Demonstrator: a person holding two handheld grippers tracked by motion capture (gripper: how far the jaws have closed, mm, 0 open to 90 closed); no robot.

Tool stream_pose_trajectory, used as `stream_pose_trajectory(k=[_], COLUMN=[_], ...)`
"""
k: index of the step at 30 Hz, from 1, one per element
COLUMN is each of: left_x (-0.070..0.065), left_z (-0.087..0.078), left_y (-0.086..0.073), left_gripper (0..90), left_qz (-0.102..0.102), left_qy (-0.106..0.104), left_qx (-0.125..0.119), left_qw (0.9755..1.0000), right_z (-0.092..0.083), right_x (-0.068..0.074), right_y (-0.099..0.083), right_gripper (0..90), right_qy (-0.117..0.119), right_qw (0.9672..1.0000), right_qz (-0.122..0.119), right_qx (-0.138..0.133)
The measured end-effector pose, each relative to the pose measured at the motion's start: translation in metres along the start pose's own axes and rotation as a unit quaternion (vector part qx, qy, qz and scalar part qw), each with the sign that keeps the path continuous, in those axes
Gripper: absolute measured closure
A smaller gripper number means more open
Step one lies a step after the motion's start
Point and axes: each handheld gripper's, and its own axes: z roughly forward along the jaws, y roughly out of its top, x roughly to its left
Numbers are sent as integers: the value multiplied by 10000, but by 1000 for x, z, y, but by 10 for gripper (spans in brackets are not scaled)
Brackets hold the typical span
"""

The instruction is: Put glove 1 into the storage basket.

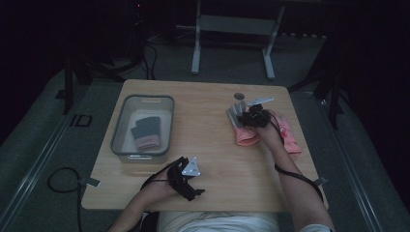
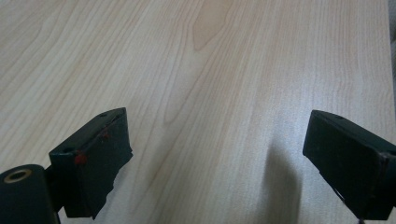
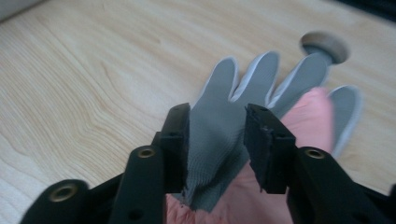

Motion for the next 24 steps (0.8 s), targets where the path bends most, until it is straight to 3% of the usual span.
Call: stream_pose_trajectory(k=[2,5,7,8,12,17,20,22,24], left_x=[-1,0,1,2,0,-1,0,0,0], left_z=[0,1,1,1,3,3,2,1,1], left_y=[-1,-3,-4,-4,-4,-4,-4,-4,-4], left_gripper=[72,72,72,72,72,72,72,72,72], left_qz=[-14,-30,-44,-45,0,5,-21,-28,-39], left_qy=[12,66,89,102,80,96,105,118,106], left_qx=[6,32,26,23,44,47,31,15,4], left_qw=[10000,10000,9999,9999,10000,9999,9999,9999,9999], right_z=[10,21,24,26,27,27,24,19,14], right_x=[-2,-3,-5,-6,-2,-4,-2,1,8], right_y=[-2,-5,-7,-8,-11,-14,-13,-10,-7], right_gripper=[516,513,533,544,620,769,856,872,875], right_qy=[-42,-191,-98,-81,-152,-87,-189,-302,-475], right_qw=[9998,9991,9993,9993,9992,9994,9990,9985,9980], right_qz=[-44,-191,27,24,-73,202,281,378,312], right_qx=[169,324,347,355,368,270,279,266,281])
